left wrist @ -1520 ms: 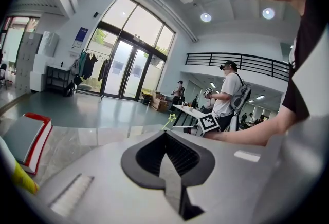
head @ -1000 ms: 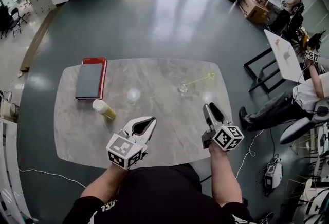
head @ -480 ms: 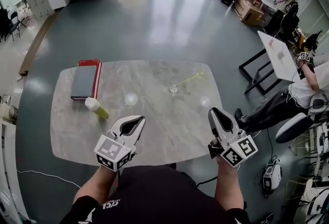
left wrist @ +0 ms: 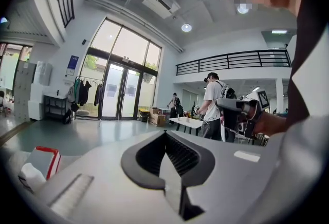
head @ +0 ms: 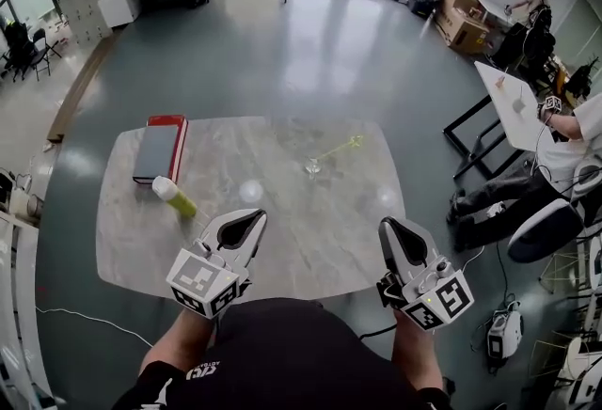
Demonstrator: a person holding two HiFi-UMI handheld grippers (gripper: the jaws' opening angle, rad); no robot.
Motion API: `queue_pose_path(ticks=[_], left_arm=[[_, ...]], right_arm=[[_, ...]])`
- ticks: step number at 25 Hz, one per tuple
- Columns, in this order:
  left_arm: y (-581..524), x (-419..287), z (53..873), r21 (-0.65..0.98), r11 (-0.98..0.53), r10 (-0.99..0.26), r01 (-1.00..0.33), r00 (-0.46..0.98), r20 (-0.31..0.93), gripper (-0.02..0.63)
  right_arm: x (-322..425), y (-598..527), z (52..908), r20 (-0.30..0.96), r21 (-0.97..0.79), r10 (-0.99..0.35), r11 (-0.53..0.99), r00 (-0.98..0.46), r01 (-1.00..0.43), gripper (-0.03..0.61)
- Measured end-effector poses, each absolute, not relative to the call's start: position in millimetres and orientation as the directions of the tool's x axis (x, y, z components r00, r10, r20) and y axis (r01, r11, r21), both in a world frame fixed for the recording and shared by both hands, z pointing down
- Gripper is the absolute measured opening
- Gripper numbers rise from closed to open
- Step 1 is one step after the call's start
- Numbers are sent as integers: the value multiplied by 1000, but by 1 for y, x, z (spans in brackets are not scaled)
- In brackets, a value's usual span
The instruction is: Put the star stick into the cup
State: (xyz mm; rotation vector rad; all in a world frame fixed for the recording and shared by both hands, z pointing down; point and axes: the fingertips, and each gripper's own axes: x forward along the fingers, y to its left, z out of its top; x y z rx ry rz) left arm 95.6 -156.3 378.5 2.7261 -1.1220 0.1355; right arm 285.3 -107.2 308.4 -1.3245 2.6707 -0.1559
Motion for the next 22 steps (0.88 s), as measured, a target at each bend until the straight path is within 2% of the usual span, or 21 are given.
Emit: queue_pose_path(ticks=[22], left_arm=[[-146,99,381,135,-666,-714,-734,679,170,3]], right_arm=[[283,-98,329,-49,-177,-776,626,-629,-759,12]])
